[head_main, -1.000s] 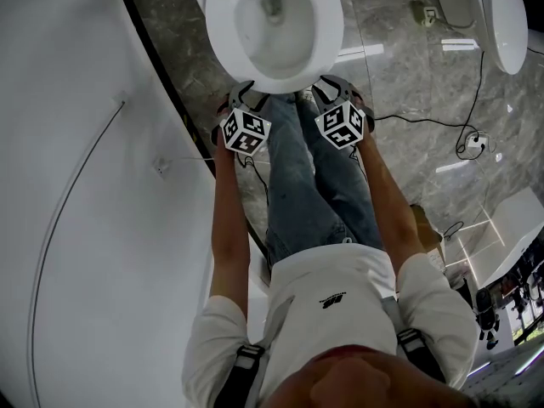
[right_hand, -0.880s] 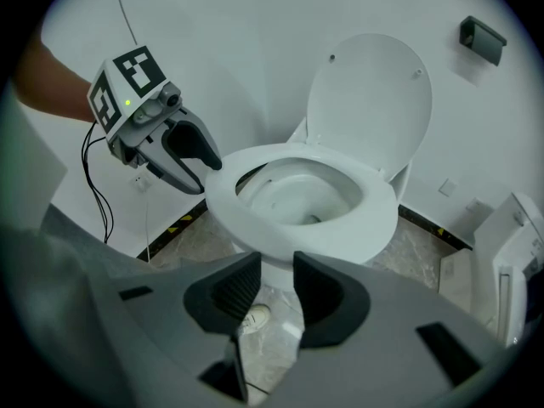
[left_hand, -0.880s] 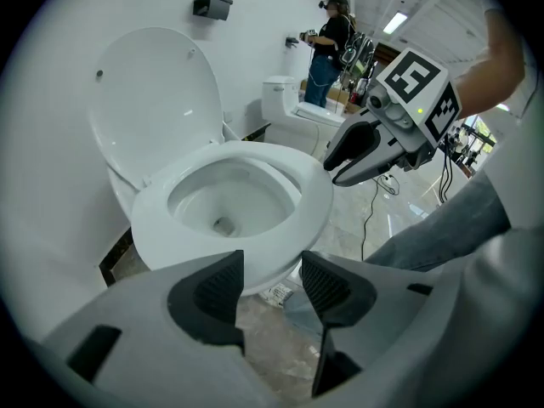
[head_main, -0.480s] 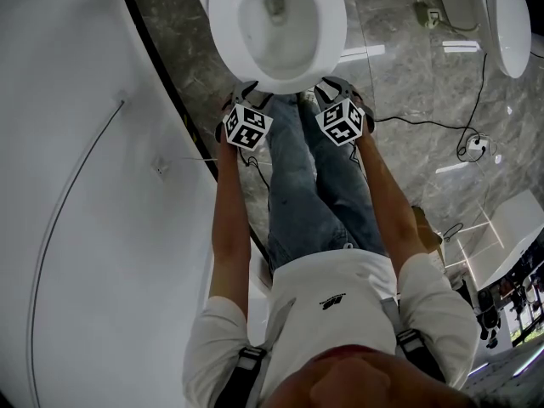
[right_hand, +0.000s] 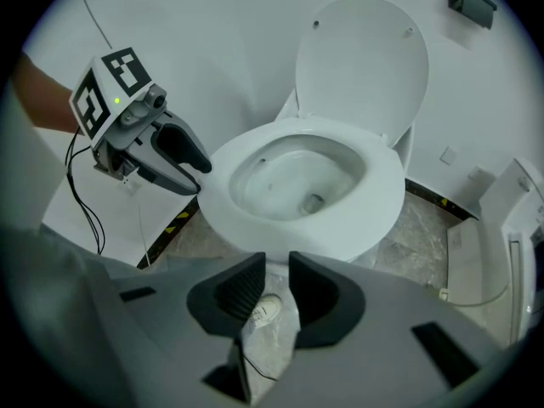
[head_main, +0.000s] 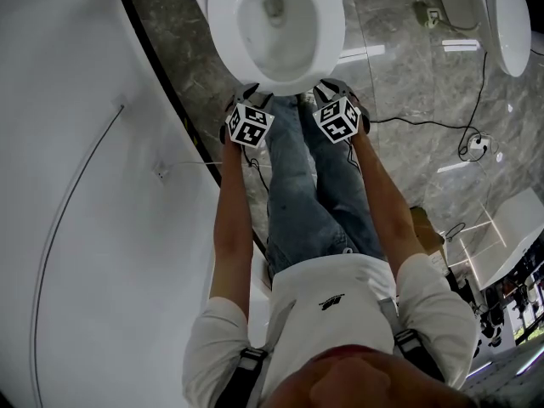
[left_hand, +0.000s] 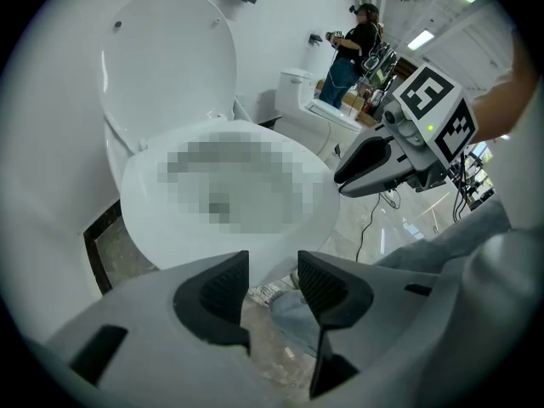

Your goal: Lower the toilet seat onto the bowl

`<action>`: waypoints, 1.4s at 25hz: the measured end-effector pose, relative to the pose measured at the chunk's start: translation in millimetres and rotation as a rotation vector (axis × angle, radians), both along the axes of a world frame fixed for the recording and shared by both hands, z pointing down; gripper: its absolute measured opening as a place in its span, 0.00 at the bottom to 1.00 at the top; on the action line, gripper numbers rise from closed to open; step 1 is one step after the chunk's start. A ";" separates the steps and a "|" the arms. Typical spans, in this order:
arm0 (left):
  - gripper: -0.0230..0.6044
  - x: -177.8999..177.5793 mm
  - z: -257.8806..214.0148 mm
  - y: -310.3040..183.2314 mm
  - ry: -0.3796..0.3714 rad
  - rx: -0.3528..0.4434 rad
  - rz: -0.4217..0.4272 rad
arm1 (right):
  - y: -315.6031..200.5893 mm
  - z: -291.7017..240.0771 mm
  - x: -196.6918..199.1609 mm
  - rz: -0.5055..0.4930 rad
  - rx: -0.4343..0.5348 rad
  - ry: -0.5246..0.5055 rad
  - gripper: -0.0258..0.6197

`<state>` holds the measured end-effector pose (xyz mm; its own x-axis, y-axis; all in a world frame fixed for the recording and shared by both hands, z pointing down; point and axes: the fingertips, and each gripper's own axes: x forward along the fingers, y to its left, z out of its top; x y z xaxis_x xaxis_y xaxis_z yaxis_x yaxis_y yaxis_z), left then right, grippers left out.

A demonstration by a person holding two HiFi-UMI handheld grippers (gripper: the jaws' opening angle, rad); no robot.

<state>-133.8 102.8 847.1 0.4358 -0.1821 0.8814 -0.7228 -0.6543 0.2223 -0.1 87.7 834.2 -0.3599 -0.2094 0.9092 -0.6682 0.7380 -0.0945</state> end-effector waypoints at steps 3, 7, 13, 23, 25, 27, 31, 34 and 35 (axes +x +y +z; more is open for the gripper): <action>0.34 -0.2 5.7 -0.9 -0.002 -0.003 -0.027 | -0.1 5.7 -0.5 0.010 -0.008 0.002 0.19; 0.30 -1.5 13.0 -1.7 -0.003 -0.012 -0.069 | 1.2 11.6 -2.5 0.016 -0.016 0.004 0.16; 0.22 -6.1 19.9 -8.2 -0.016 -0.030 -0.147 | -7.3 16.5 -11.5 0.000 -0.019 0.002 0.13; 0.12 2.0 -4.2 -25.9 0.020 0.033 -0.195 | -30.8 -13.4 -17.8 -0.005 0.053 -0.059 0.12; 0.11 5.5 -14.4 -34.9 0.032 0.055 -0.205 | -36.8 -21.8 -14.1 0.008 0.071 -0.074 0.12; 0.10 8.1 -24.3 -43.7 0.042 0.080 -0.212 | -41.9 -29.1 -10.5 0.021 0.087 -0.086 0.11; 0.09 8.3 -41.9 -60.4 0.061 0.133 -0.228 | -53.0 -44.8 -9.0 0.036 0.125 -0.110 0.10; 0.09 5.9 -55.9 -71.9 0.073 0.174 -0.243 | -63.5 -60.3 -9.7 0.045 0.161 -0.131 0.10; 0.08 5.7 -61.4 -75.4 0.077 0.188 -0.250 | -67.5 -66.7 -9.2 0.050 0.173 -0.139 0.09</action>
<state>-128.1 27.4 785.7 0.4215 -0.4486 0.7881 -0.8519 -0.4937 0.1747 -9.3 20.2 767.5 -0.4648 -0.3788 0.8003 -0.6934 0.7178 -0.0629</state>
